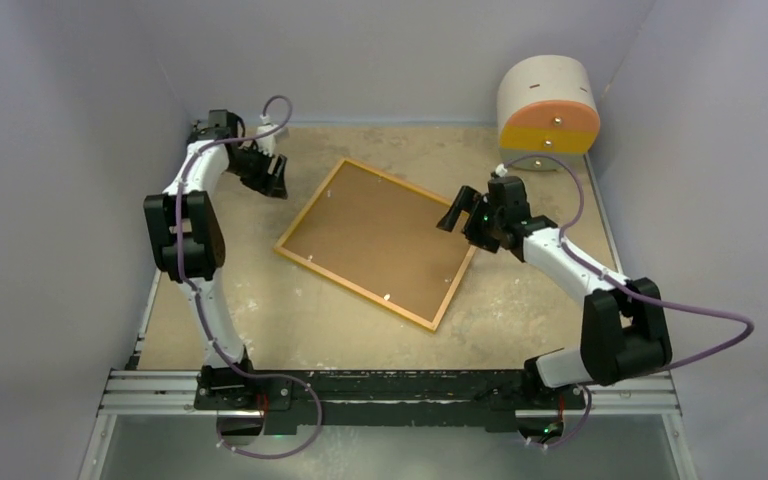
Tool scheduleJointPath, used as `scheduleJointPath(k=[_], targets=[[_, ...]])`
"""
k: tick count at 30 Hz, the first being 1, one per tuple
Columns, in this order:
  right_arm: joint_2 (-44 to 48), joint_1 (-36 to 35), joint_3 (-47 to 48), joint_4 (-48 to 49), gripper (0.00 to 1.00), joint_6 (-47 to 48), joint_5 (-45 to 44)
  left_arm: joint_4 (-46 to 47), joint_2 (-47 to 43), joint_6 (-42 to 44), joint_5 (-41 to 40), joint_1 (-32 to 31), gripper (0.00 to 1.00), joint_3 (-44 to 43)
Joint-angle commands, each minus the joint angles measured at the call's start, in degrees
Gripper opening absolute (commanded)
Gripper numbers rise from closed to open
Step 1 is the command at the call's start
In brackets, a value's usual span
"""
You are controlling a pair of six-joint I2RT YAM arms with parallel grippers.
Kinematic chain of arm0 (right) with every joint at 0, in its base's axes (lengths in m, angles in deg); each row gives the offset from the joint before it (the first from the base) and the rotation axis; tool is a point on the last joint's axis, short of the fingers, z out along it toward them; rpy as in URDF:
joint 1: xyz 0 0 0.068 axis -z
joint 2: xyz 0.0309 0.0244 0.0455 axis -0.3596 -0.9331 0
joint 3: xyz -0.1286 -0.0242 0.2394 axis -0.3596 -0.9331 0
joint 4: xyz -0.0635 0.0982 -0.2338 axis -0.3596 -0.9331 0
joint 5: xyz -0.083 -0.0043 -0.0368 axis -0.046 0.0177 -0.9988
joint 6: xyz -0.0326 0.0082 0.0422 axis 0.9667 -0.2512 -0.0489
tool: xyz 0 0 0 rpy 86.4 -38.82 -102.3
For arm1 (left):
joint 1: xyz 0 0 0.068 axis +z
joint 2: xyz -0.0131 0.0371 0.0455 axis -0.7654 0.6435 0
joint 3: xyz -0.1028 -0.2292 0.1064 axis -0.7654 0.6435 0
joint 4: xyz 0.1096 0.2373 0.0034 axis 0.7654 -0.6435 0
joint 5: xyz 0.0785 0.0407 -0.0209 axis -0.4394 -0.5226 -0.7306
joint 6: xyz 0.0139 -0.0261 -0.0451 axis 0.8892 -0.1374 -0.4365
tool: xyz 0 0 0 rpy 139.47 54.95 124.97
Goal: Put the photo into the frame
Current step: Adjust the photo frame at the center of the board.
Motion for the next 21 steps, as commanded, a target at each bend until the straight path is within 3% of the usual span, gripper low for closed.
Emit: scheduleJointPath(k=[1, 6, 12, 21], targets=[[5.02, 1.37, -5.62, -2.66, 0.99, -2.18, -0.67, 4.45, 5.76, -6.76, -4.31, 1.90, 0.58, -2.03], [7.93, 3.40, -11.36, -2.64, 0.99, -2.74, 0.91, 4.94, 6.40, -5.60, -1.66, 1.68, 0.36, 2.76], [4.94, 8.46, -13.18, -0.39, 0.99, -2.41, 4.47, 4.36, 2.68, -0.71, 1.04, -0.06, 0.22, 12.28], [-1.09, 11.47, -6.09, -0.69, 0.99, 0.10, 4.49, -3.35, -4.94, 9.98, 4.62, -5.80, 0.19, 24.42]])
